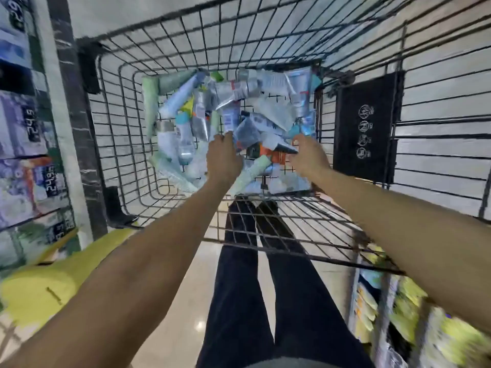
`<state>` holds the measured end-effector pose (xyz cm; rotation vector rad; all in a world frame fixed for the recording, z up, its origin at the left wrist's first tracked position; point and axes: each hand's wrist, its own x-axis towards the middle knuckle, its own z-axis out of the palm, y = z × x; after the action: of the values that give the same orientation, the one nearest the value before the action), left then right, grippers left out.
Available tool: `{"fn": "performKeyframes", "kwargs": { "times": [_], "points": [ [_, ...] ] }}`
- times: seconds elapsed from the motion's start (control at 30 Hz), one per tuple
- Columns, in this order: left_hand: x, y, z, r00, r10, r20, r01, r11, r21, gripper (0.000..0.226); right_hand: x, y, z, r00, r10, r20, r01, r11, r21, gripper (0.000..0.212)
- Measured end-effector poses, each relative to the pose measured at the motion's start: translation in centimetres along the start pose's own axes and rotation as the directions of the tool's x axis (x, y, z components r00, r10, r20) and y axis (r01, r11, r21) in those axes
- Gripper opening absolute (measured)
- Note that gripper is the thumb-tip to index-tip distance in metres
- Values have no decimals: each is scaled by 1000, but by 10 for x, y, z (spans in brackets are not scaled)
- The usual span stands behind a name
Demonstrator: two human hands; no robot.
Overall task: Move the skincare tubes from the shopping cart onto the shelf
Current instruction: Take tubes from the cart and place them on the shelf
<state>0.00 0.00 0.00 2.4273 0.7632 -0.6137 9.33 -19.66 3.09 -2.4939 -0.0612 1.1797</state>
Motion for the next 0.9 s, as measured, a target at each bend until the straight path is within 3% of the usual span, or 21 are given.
{"fn": "performKeyframes", "kwargs": {
  "times": [0.1,0.17,0.3,0.4,0.47,0.53,0.6,0.7,0.9],
  "points": [
    [15,-10,16,1000,11,12,-12,991,136,56,27,13,18,1000,-20,-2,19,993,-117,44],
    [20,-17,26,999,34,19,-37,980,193,64,34,17,28,999,-35,17,37,993,-108,44],
    [27,-22,33,995,104,3,-102,965,244,59,40,19,34,998,-44,-51,39,995,-94,43],
    [32,-18,30,998,66,-2,-66,994,93,46,37,20,29,998,-18,-60,14,998,-63,46],
    [31,-11,21,998,-41,41,45,994,-104,43,33,20,22,999,10,-47,-10,1000,-2,46],
    [27,-3,8,971,-172,166,225,892,-392,45,24,17,12,999,36,-15,-34,991,126,45],
    [21,4,-11,922,-235,309,382,686,-619,49,10,11,1,998,57,9,-58,961,269,42],
    [-1,15,-45,887,-170,430,449,537,-714,56,-14,5,-20,994,113,10,-106,892,440,39],
    [-69,51,-123,889,-8,458,442,280,-852,55,-91,-22,-78,986,167,-4,-109,661,742,53]
  ]
}}
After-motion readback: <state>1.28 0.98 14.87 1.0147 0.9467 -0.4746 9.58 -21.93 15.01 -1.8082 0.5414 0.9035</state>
